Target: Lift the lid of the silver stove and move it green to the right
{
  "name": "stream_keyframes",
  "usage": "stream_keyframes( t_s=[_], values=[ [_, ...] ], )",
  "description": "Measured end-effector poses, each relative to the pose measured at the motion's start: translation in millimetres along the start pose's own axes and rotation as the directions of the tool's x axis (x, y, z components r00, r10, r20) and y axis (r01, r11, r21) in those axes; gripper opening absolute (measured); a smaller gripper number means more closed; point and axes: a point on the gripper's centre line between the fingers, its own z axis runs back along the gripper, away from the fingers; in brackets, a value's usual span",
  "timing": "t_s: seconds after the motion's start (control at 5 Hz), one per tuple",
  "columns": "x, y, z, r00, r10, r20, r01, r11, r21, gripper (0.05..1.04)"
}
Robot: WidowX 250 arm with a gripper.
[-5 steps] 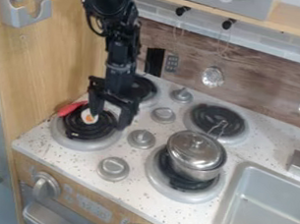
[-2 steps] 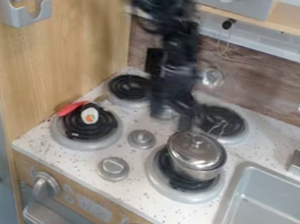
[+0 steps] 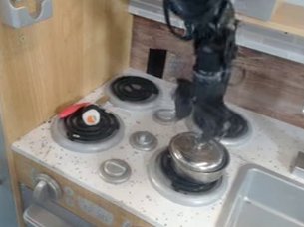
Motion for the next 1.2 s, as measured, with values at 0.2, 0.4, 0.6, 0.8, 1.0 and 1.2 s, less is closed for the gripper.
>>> stream_keyframes(
  t_s=[0.2, 0.4, 0.6, 0.8, 1.0, 1.2],
  values=[
    [5.8, -1.9, -9.4, 1.000, 0.000, -0.019, 0.000, 1.000, 0.017, 0.998],
    [0.2, -1.2, -22.8, 0.998, 0.006, -0.069, -0.005, 1.000, 0.024, 0.938],
    [-2.0, 2.5, -23.7, 0.997, -0.003, -0.082, 0.007, 0.999, 0.047, 0.626],
    [-3.7, 2.4, -23.9, 0.995, -0.023, -0.098, 0.029, 0.998, 0.059, 0.334],
    [-3.9, 0.3, -24.3, 0.995, -0.037, -0.097, 0.042, 0.998, 0.045, 0.244],
    [-3.5, -3.5, -23.4, 0.996, -0.037, -0.086, 0.038, 0.999, 0.012, 0.239]
  ],
)
